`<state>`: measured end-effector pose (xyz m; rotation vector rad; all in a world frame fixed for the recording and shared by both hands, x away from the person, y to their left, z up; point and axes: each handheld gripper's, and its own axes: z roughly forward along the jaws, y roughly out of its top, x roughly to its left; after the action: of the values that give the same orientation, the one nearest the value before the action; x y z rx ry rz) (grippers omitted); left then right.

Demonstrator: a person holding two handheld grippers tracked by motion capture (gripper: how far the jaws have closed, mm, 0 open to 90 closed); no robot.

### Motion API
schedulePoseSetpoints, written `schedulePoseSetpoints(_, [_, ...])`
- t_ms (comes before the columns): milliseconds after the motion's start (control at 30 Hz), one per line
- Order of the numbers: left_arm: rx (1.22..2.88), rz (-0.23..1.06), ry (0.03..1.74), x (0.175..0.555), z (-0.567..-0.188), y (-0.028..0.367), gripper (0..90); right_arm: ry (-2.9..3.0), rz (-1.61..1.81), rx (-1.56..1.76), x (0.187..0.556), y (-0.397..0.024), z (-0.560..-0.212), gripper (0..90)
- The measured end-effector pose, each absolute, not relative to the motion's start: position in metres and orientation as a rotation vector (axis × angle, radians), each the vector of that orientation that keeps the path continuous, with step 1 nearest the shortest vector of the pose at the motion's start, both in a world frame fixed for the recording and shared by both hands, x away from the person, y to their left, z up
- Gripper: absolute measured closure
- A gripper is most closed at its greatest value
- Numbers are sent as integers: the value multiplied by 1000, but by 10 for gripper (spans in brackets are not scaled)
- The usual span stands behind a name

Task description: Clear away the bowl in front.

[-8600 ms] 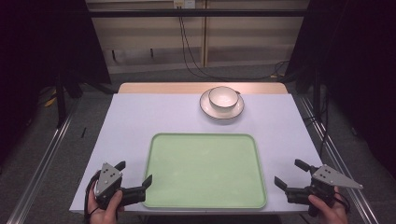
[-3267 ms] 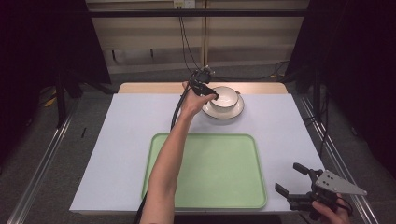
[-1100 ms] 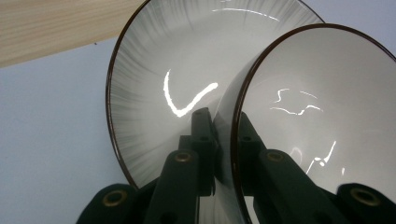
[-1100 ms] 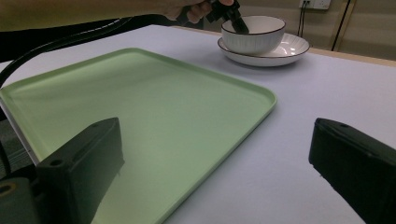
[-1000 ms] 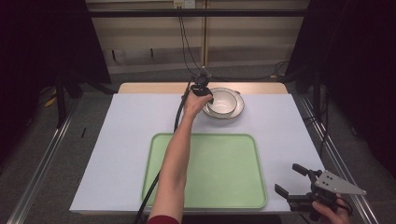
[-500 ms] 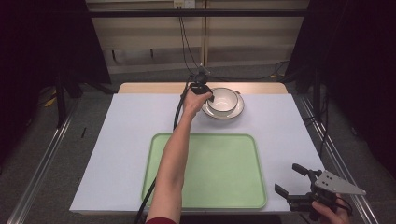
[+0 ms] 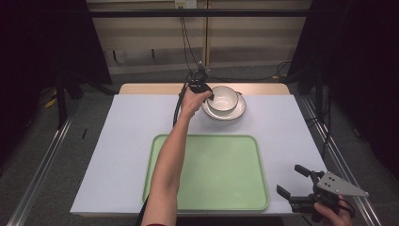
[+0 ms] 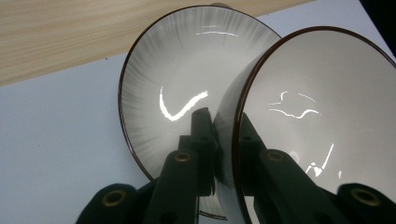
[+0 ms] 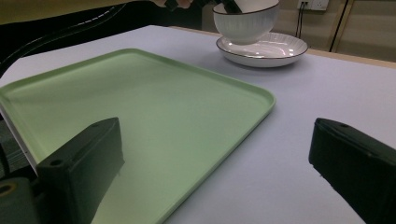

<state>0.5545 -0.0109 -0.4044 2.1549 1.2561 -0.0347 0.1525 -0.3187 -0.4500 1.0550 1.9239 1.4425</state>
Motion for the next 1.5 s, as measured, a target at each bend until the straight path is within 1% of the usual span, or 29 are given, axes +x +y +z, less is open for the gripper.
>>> schedulePoseSetpoints(133, [2134,-32,1255,550,-397,-12,826,1922,1441,1055,153,-318,-450,26])
schedulePoseSetpoints(167, [2156,-34,1231,550,-395,-10,826,1920,1443,1055,153,-318,-450,26])
schedulePoseSetpoints(233, [2151,-27,1209,547,-392,-10,825,1917,1440,1055,153,-318,-450,26])
schedulePoseSetpoints(267, [2145,-44,1210,546,-391,-10,826,1920,1440,1061,152,-318,-450,26])
schedulePoseSetpoints(333, [2173,-29,1176,545,-387,-9,825,1915,1434,1055,153,-318,-450,26])
schedulePoseSetpoints(500, [2167,-26,1174,540,-382,-8,826,1916,1437,1056,153,-318,-450,26])
schedulePoseSetpoints(733, [2206,-8,1121,528,-371,-5,826,1917,1434,1065,152,-318,-450,26])
schedulePoseSetpoints(867, [2199,-16,1101,522,-365,1,826,1916,1432,1054,152,-318,-450,26])
schedulePoseSetpoints(1000, [2193,-10,1101,515,-362,4,826,1908,1440,1054,152,-317,-449,26])
schedulePoseSetpoints(1067, [2217,8,1083,510,-360,6,826,1907,1440,1054,152,-317,-449,26])
schedulePoseSetpoints(1167, [2192,-3,1080,502,-358,6,826,1908,1441,1055,152,-317,-449,26])
schedulePoseSetpoints(1267, [2217,-1,1026,497,-354,9,826,1914,1441,1047,152,-317,-449,26])
schedulePoseSetpoints(1333, [2199,-27,1021,495,-354,10,825,1914,1446,1041,152,-316,-448,26])
schedulePoseSetpoints(1400, [2177,-23,1033,492,-354,10,825,1914,1447,1040,152,-316,-448,26])
schedulePoseSetpoints(1500, [2196,-18,1029,487,-355,10,825,1915,1448,1035,152,-316,-448,26])
